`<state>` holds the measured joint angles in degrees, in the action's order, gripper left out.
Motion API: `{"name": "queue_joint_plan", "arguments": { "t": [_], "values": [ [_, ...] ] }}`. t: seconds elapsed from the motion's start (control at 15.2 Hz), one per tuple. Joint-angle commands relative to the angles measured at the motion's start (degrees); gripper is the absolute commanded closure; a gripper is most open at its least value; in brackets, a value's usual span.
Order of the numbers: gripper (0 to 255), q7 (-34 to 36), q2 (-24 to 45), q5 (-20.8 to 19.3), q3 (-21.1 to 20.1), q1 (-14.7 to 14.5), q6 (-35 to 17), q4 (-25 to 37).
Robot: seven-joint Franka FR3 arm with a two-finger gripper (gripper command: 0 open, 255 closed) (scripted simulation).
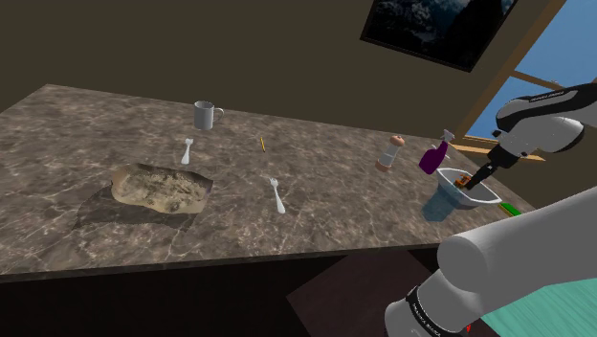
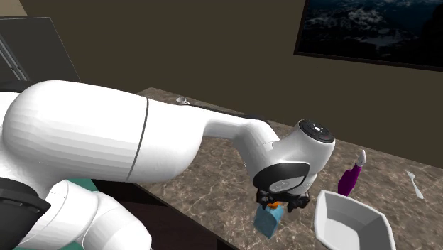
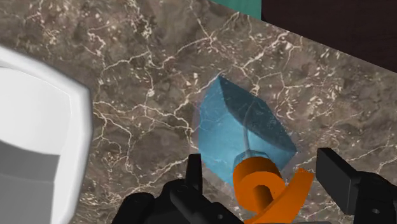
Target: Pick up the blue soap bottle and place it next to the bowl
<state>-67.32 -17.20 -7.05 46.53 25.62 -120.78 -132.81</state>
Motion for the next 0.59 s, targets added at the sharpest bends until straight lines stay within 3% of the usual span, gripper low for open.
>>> {"name": "queue_joint_plan", "arguments": {
  "t": [0.0, 0.2, 0.53],
  "values": [
    [0, 0.0, 0.0, 0.0, 0.0, 0.0, 0.0, 0.0],
    [0, 0.0, 0.0, 0.0, 0.0, 0.0, 0.0, 0.0],
    [0, 1.3, -3.0, -1.3, -2.0, 0.9, 7.7, 5.2]
  ]
}}
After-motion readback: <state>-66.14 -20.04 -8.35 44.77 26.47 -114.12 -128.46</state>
